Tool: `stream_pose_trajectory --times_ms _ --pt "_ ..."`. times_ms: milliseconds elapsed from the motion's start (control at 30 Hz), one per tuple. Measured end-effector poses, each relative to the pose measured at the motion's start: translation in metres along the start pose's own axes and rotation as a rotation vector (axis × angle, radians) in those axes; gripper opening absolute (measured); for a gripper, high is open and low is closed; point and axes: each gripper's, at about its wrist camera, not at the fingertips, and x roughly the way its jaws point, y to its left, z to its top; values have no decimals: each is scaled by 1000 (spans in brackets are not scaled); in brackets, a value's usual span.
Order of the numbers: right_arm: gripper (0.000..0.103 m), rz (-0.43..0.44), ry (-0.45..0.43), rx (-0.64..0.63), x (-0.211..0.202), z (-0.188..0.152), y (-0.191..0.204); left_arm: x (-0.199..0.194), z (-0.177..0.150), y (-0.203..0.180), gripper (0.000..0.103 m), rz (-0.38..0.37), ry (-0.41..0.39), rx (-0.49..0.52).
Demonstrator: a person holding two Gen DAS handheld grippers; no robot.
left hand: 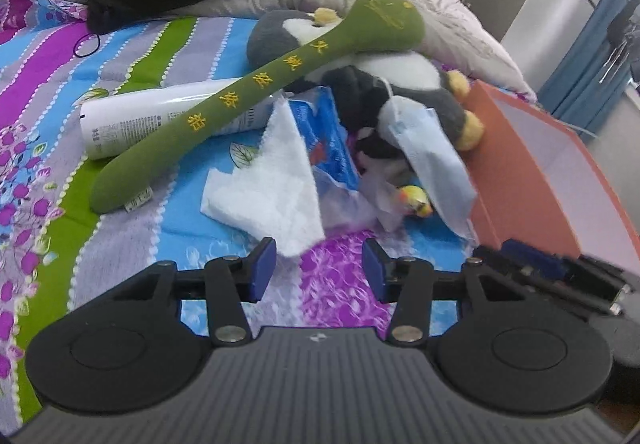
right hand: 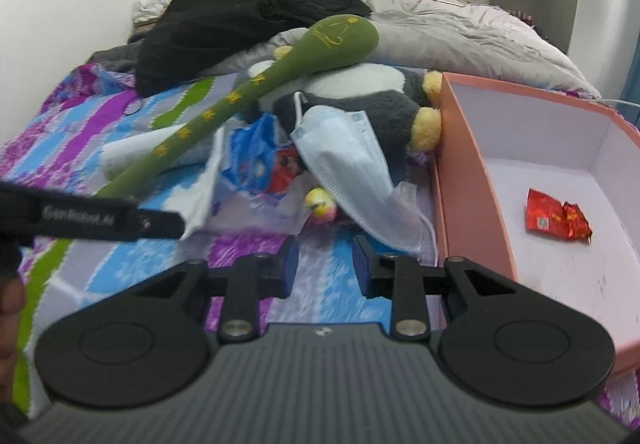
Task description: Organize soft objects
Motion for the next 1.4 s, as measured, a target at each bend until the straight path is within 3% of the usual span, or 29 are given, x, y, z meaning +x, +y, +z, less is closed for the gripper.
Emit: stream_pose_trajectory --times_ms 100,167,500,533,700,767,800,900,1133,1400 --pt "33 -19 -16 23 14 11 -6 18 4 3 55 18 16 1" --pt "33 -39 -29 30 24 18 -10 30 5 4 63 35 33 6" --pt "37 -128 5 25 83 35 -23 69 4 14 63 83 51 29" --pt "37 -119 20 30 87 35 -25 71 4 16 61 82 53 25" --pt "36 -58 53 56 97 32 -27 73 4 26 28 48 32 -4" --pt "26 -50 64 67 99 31 -27 71 2 28 20 44 16 -13" --pt "16 -49 64 78 99 30 -28 68 2 29 19 42 8 -20" --pt "10 -67 45 66 92 31 -24 57 1 29 14 51 -23 -30" --pt "9 -69 -13 64 54 34 -20 24 -7 29 13 48 -63 -59" --pt "8 -36 -15 54 2 16 -17 -13 -31 19 13 18 -31 -45"
